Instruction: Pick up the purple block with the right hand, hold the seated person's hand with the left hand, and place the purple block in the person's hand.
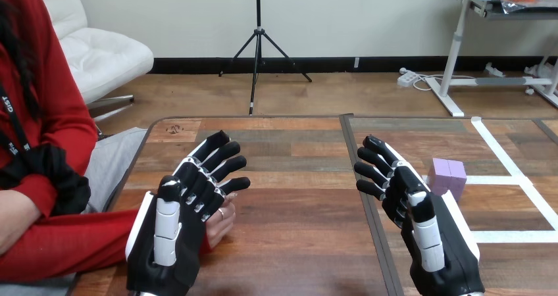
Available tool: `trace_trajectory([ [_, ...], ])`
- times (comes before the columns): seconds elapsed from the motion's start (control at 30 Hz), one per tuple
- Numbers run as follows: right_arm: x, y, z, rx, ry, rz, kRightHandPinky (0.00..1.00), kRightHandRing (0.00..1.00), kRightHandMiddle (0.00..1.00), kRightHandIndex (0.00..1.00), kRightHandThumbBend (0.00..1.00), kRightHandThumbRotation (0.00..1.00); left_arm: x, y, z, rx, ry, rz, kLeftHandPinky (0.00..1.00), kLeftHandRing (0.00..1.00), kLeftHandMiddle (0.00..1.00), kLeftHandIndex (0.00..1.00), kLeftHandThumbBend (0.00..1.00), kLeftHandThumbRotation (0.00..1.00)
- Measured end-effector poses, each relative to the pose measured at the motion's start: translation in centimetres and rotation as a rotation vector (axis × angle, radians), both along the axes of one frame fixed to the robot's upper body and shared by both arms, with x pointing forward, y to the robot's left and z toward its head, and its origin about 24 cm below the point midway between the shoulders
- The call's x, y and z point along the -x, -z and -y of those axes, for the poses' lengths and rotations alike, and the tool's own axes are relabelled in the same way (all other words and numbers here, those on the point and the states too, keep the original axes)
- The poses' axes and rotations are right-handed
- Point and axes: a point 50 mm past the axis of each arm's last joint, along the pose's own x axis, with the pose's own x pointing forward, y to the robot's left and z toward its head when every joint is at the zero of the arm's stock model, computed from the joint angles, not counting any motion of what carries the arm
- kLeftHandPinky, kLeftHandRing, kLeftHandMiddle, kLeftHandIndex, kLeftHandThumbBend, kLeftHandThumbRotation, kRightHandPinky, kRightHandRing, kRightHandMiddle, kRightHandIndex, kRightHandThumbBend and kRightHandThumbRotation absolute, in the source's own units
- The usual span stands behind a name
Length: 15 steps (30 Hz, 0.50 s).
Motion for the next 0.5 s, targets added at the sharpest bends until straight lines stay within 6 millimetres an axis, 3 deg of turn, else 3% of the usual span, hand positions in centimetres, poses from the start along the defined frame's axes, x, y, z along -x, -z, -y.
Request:
trace_trajectory([
  [0.5,-2.3,-0.1,0.9,0.148,0.004,0.011,0.90,0.94,0.94,0.92,1.00,0.98,0.0,0.1,0.1,0.003,0.006,-0.007,0.73,0.83,0.84,0.83,0.79,0.92],
])
